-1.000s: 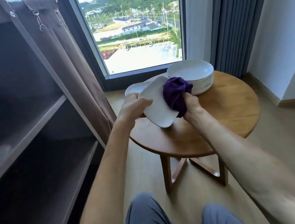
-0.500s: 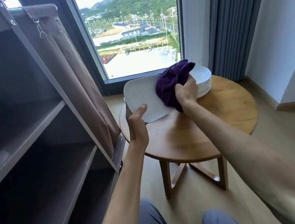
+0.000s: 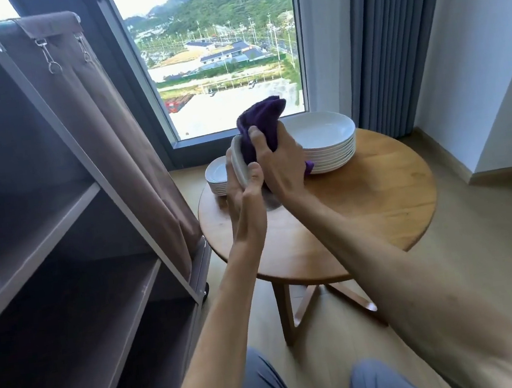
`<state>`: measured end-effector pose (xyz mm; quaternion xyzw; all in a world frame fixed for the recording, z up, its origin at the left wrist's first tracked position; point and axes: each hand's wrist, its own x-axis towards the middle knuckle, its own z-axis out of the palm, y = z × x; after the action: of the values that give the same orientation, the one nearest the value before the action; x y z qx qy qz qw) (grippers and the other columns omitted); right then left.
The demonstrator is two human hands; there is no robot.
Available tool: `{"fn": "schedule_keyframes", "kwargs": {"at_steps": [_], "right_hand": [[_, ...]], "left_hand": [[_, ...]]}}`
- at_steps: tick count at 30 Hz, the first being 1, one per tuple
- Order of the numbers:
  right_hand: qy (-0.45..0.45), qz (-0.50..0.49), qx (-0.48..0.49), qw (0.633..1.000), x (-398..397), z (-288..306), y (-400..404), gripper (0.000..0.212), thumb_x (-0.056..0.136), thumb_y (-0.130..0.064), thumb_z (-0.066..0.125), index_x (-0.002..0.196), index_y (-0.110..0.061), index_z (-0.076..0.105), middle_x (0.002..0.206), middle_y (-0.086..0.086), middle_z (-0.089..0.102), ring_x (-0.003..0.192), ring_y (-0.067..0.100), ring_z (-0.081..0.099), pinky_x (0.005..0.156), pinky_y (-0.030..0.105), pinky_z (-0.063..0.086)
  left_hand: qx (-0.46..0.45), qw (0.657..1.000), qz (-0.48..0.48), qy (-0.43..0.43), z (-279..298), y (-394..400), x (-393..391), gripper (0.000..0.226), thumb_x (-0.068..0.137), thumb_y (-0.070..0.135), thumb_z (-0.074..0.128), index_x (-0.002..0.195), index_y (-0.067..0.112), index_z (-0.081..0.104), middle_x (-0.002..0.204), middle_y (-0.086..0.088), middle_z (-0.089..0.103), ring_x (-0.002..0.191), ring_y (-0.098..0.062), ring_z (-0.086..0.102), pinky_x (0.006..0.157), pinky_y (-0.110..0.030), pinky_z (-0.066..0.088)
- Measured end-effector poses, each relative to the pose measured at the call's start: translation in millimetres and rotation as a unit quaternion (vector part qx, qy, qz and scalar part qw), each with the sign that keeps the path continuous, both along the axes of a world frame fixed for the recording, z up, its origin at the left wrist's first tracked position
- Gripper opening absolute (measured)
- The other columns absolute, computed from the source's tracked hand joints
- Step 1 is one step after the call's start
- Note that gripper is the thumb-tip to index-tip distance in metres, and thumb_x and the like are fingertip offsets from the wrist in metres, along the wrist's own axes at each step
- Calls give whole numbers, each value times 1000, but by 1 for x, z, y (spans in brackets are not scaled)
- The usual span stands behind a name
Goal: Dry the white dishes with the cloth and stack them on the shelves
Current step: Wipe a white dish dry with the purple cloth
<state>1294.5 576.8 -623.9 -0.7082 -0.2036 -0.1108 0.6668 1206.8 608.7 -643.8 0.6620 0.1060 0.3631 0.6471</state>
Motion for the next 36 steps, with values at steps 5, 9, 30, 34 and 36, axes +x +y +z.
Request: {"fn": "schedule_keyframes", "kwargs": {"at_steps": [5,9,30,34,36], "right_hand": [[-96,150,25,984,-31,7,1,39,95,-47,47,81,-18,69,68,-6,67,68,15,63,68,40,50],[-166,215,4,962,-28,-1,-7,32,96,-31,62,80,-4,68,72,4,66,67,23,60,66,45,51],[-107,-82,-313,940,46,-9,-10,26,89,-37,58,108,-21,67,97,10,70,97,39,63,85,43,46],[-58,-101,-289,950,31,-27,-20,23,87,-35,60,100,-17,67,98,12,68,96,39,63,85,44,50],[0,-93,-276,957,20,-34,-23,24,84,-37,61,92,-16,69,94,11,71,95,38,65,79,39,49]], "left_hand": [[-162,986,-4,-41,-5,2,-2,60,96,63,53,145,29,49,132,1,67,119,-15,66,95,-48,59],[-229,963,-69,-120,-3,14,-9,67,90,78,47,131,28,66,130,-9,68,122,-27,65,84,-42,59],[-318,945,-25,-72,-7,9,-17,61,78,7,51,140,7,54,120,-18,63,113,-40,61,85,-61,59],[-317,946,8,-70,-12,0,-7,67,78,16,60,144,11,51,125,-20,65,111,-39,63,91,-63,56],[-295,952,19,-80,-15,-4,1,56,91,21,59,146,15,51,137,-22,61,123,-40,61,102,-62,51]]}}
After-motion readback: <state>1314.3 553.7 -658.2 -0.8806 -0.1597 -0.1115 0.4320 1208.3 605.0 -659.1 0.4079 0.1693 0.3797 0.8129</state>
